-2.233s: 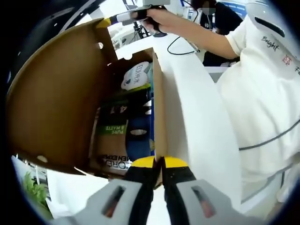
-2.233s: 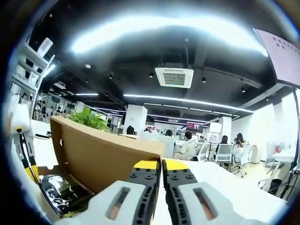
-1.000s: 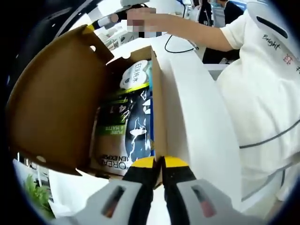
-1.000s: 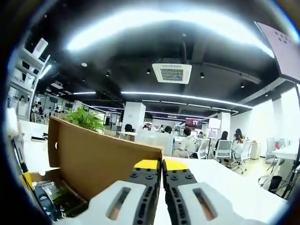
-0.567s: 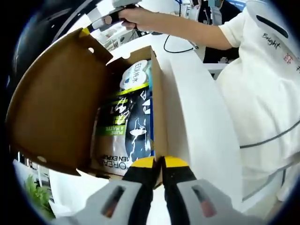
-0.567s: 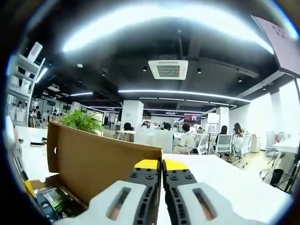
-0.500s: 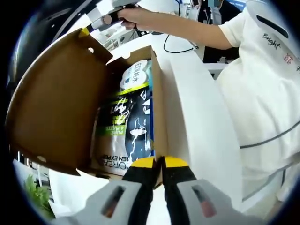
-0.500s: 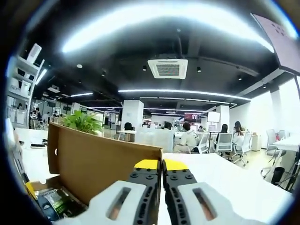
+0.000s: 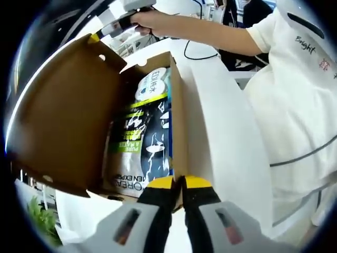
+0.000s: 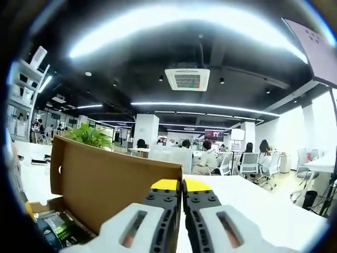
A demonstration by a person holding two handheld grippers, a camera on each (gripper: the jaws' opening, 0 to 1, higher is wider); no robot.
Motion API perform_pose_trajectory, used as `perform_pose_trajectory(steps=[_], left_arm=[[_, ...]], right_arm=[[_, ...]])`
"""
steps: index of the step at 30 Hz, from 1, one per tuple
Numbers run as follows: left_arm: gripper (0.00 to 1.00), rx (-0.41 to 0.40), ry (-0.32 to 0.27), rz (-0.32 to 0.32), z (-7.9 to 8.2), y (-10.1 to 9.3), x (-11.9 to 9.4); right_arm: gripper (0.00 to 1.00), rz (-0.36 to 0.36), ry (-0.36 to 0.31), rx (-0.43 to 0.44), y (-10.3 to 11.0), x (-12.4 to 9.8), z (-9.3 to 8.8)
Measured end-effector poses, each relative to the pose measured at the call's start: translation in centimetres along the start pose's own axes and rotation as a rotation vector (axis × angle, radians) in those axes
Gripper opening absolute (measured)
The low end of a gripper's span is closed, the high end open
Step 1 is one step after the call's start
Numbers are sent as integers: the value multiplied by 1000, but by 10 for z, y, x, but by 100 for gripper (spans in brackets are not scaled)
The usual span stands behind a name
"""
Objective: Operate the shoe box by opening the lid, removing the specified soft item, and placing it in the target area until the item is outside and the box remains undamaged.
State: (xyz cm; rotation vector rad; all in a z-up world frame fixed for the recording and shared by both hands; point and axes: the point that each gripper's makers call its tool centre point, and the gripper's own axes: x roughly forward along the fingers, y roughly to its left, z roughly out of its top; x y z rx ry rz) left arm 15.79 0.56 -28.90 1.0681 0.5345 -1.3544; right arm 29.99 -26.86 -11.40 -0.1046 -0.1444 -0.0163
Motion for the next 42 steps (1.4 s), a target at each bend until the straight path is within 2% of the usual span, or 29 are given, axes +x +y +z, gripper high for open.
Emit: perform_pose_trajectory(steps=[6,10,13,20,27,33,38,42], left_arm=[[5,1,5,-3,0,0,1],[5,-1,2,-4,0,0,1],[5,0,1,-5,0,1,1],[5,-3,-2,-2,-1,0,0],[5,-4,-8,-2,-1,0,0],[5,-1,-9,0,-1,0,0],[5,0,-11,2,0,0,0],[5,-4,-13,1,0,0,0]], right_arm=[[0,30,63,11,-2,16,-5],[0,21,52,-14,-1,19,-8],[0,10,50,-65,0,19,-8],[0,25,60,-26,-2,25,-11],[0,11,82,-136,1,32,-16],[0,13,93,-113,-1,36,-18],[0,11,85,-168,0,38,-20],[0,17,85,-135,-1,38,-20]])
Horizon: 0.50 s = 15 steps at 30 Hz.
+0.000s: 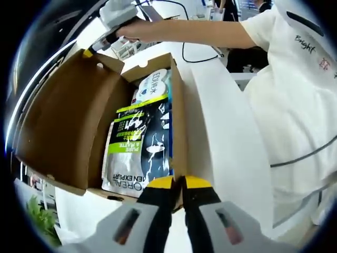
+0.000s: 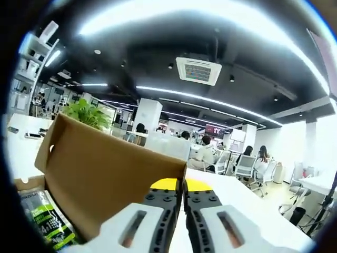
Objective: Operate the shoe box by opening the lid, removing the specified soft item, and placing it in the target area until the item is outside and the box remains undamaged.
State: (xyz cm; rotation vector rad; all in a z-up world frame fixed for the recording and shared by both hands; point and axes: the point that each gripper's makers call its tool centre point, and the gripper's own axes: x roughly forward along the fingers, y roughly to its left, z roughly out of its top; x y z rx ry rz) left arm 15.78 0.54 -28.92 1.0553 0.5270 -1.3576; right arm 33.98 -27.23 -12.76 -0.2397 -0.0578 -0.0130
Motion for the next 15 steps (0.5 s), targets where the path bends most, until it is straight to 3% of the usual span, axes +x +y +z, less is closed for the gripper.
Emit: perform_pose_trajectory(steps=[6,15], left_arm=[[5,0,6,1,0,0,0],[4,-7,6,-5,0,-1,0]], right_arm=[[0,3,-22,-3,1,-7,2],[0,27,17,26,1,4,-4]])
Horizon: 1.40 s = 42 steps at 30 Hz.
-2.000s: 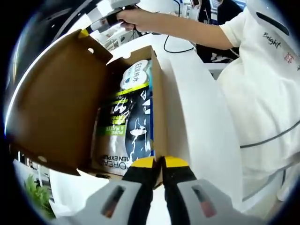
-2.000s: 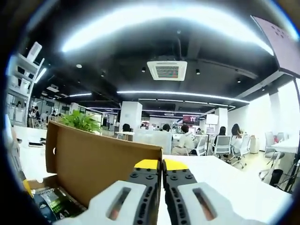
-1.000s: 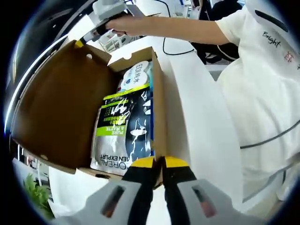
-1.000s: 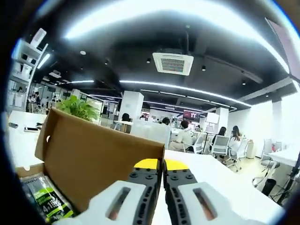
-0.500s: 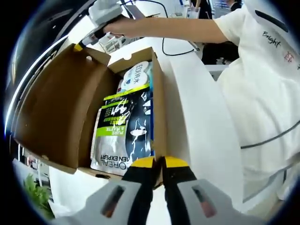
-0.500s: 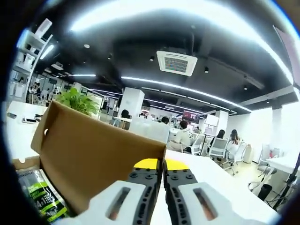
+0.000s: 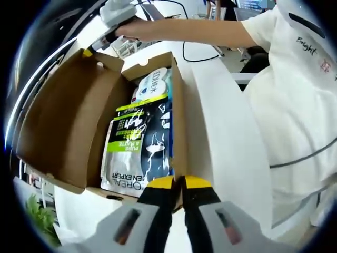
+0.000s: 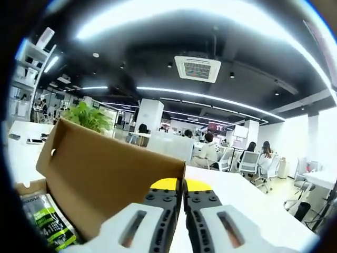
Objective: Operate the shoe box by opening the lid, removing the specified soft item, and placing it in the target area until the item is outside and the box remains undamaged.
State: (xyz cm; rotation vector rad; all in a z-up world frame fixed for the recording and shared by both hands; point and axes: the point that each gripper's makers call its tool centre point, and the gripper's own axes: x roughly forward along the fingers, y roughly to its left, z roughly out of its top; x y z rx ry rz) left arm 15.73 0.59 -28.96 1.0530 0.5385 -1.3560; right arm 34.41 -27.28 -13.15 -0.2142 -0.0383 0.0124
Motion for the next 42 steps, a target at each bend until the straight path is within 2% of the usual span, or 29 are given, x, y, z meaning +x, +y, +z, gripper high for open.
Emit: perform_pose_trajectory(steps=[14,16,25,34,37,42], left_arm=[[5,-1,-14,9,1,0,0],[5,-2,-15,9,1,0,0],[5,-3,-18,14,2,0,0],[5,-2,-19,14,2,0,1],[5,-1,-22,14,2,1,2],[5,-4,-29,6,2,0,5]], right_arm=[[0,16,51,11,0,17,-10],[0,31,69,46,-2,23,-13],[0,25,75,9,0,29,-18],[0,46,190,-2,3,54,-38],[0,43,209,-8,5,53,-43],[0,53,232,73,4,56,-49]])
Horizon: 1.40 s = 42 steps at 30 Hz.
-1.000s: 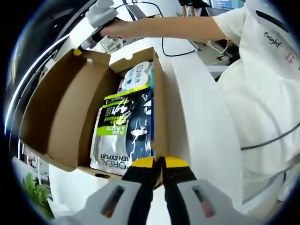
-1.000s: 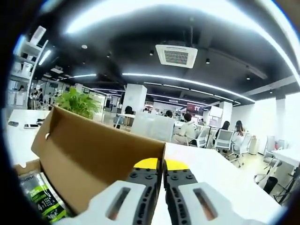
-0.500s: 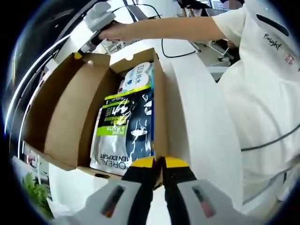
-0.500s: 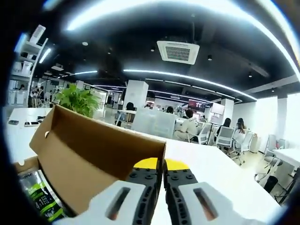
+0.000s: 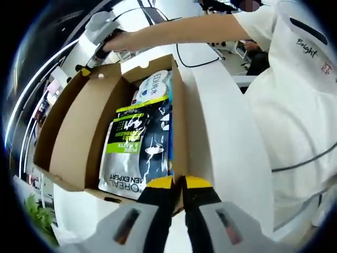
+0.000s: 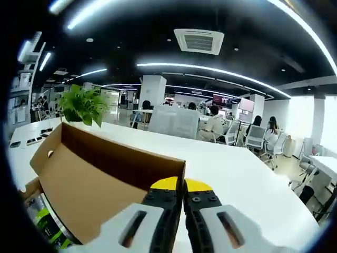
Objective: Operate the shoe box by opening the lid, removing the specified soft item, and placing it in the target area until the item is outside and the box remains undamaged.
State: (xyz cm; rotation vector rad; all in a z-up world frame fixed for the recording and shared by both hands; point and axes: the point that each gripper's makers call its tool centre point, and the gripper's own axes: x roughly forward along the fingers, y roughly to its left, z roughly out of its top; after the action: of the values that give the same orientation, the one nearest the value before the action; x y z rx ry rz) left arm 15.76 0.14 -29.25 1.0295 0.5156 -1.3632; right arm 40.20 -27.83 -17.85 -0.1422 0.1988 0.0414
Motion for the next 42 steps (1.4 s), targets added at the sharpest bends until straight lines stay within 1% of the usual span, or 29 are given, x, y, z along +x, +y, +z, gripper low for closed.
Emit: perform_pose_trajectory(steps=[3,6,8,10,12,13,19,21,25,28,38,42], left_arm=[[5,6,0,-1,0,0,0],[5,5,3,-5,0,0,0],[5,4,5,-6,0,0,0],[5,5,4,-5,0,0,0],[5,6,2,-3,0,0,0],[5,5,1,-2,0,0,0],[5,12,-7,3,0,0,-1],[5,14,-13,5,0,0,-1],[5,10,-8,1,0,0,-1],[5,10,-9,1,0,0,-1],[5,13,-12,3,1,0,-1],[5,13,-13,4,1,1,-1]], right_arm=[[0,0,20,-11,2,3,-3],[0,5,46,2,0,7,-7],[0,15,74,38,0,17,-12],[0,18,87,39,1,15,-16],[0,18,106,38,0,24,-18],[0,19,114,32,1,22,-21],[0,14,140,30,2,27,-32],[0,14,148,38,1,29,-33],[0,22,157,63,2,28,-39],[0,17,176,56,3,28,-48],[0,14,213,84,2,36,-56],[0,12,228,109,1,34,-59]])
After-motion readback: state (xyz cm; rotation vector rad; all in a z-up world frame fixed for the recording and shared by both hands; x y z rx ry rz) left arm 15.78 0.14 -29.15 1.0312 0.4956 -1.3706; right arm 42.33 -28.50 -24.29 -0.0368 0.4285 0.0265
